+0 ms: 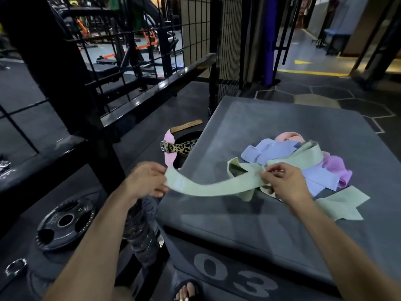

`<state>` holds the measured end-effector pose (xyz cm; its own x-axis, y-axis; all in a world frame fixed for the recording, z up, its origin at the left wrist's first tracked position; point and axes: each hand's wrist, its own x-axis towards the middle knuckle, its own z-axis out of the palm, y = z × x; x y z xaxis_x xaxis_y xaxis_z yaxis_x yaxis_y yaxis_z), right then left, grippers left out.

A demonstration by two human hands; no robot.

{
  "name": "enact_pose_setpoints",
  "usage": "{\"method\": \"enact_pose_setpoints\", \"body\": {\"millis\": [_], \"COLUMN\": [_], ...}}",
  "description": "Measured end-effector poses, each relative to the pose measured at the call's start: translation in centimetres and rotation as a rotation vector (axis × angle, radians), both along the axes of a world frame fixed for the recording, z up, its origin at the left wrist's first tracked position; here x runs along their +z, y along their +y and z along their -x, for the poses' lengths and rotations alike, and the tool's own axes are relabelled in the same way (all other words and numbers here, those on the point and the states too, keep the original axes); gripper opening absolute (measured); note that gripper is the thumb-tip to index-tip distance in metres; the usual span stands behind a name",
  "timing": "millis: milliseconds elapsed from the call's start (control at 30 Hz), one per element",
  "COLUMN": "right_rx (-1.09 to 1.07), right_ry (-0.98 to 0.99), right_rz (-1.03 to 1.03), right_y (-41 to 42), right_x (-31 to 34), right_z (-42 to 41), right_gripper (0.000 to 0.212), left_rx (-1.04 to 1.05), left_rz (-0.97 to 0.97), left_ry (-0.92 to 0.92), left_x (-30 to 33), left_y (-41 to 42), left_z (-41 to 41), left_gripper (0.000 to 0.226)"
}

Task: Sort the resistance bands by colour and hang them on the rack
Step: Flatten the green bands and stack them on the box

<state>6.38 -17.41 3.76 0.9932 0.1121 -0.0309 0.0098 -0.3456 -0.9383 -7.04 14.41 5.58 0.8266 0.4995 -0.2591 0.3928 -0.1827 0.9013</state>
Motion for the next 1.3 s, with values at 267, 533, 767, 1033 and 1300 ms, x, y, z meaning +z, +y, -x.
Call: {"method": "enact_pose_setpoints", "body": {"millis": [267,533,767,1033,1300], "right_rx": [0.133,0.301,0.279,0.311,0.295], "right_ry": [-0.279,-0.073,-0.090,-0.199,-0.284], "right_rz": [0.126,0.140,0.282,0.506,0.539], "right_y": [8.2,16.7,19.1,19.7,20.4], "right_x": [4.1,3.0,0.1,-2.5,-2.7], "right_z": [-7.0,-12.3,-15.0,-15.6,-16.0], "right_gripper": [0.008,0.010,0.008,0.019,0.008], "left_rx": [-0.293,-0.334,-0.158,-0.276,-0.339], "left_rz": [-0.029,-0.040,-0.121,0.025,-0.005], "left_ry": [0.308,0.424,0.211,0.426,0.413], "left_x": [-2.5,-4.2,-3.9,-4.5,-4.5], "left_y": [-1.7,-1.1,-1.3,-1.8,-2.0], "left_z": [0.9,-0.4,-0.8,-1.2,-1.2], "left_gripper": [0.021,0.019,0.025,0.024,0.035]}}
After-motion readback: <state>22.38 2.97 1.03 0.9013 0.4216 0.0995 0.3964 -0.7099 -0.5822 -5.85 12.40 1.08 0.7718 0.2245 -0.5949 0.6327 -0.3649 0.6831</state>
